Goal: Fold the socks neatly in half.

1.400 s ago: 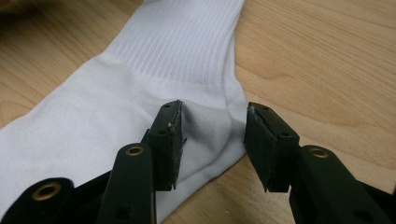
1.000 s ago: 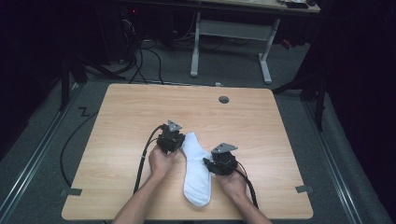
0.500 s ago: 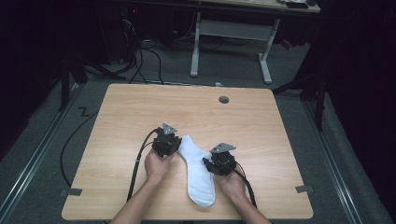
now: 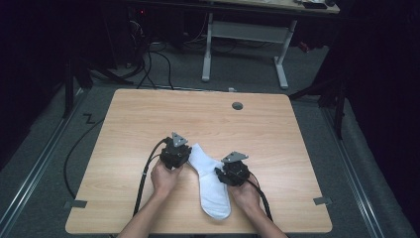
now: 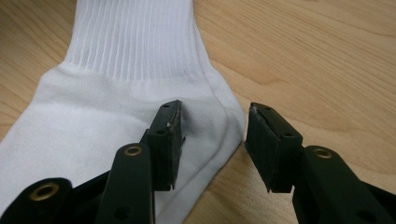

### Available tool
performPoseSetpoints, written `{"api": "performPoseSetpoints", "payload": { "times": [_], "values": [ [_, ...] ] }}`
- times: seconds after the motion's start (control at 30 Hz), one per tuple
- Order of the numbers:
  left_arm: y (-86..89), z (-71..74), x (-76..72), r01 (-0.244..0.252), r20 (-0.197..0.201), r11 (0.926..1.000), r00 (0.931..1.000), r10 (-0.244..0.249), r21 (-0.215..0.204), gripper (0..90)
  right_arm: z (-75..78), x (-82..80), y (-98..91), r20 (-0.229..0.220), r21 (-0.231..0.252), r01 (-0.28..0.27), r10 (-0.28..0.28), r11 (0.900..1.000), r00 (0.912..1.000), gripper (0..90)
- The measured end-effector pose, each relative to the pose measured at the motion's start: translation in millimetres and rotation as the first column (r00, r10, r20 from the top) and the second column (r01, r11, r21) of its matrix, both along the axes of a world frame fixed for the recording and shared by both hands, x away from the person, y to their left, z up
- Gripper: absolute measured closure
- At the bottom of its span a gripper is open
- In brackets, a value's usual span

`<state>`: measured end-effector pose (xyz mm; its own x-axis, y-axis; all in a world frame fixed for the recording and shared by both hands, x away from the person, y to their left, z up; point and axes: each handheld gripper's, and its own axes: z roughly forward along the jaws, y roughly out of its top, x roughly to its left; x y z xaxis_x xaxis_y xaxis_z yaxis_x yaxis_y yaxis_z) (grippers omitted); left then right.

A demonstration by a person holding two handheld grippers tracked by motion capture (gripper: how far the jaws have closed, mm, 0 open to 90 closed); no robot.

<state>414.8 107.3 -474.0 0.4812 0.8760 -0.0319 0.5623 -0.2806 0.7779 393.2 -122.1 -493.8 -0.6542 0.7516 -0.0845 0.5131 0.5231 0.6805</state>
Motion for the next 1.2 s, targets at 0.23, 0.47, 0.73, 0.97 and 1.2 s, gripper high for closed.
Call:
{"api": "performPoseSetpoints", "payload": {
  "times": [0.23, 0.47, 0.73, 0.97, 1.2],
  "values": [
    [6.6, -7.4, -5.6, -0.016, -0.060, 0.9997, 0.9980, 0.017, 0.019, 71.5, 0.9, 1.0, 1.5, 0.007, -0.015, -0.009, 0.009, 0.9998, 0.9999, 56.8],
    [-13.7, -2.7, -28.3, 0.097, -0.030, 0.9952, 0.9948, -0.097, -0.013, 58.8, 19.0, -0.7, 5.9, 0.035, 0.056, -0.111, 0.109, 0.9923, 0.9934, 83.6],
    [-31.7, -21.9, -28.7, 0.129, -0.092, 0.9915, 0.9873, -0.130, -0.011, 54.5, 5.0, 13.4, -3.8, -0.049, 0.027, -0.063, 0.064, 0.9977, 0.9968, 77.8],
    [-35.3, -21.9, -8.5, 0.115, -0.093, 0.9934, 0.9891, -0.114, -0.001, 51.9, 4.9, 15.6, -20.2, -0.077, 0.034, -0.039, 0.042, 0.9987, 0.9962, 66.7],
    [-37.1, -21.8, 11.1, 0.103, -0.113, 0.9946, 0.9884, -0.102, 0.010, 46.8, 3.0, 17.3, -18.0, -0.075, 0.047, -0.028, 0.031, 0.9985, 0.9967, 60.2]
  ]
}}
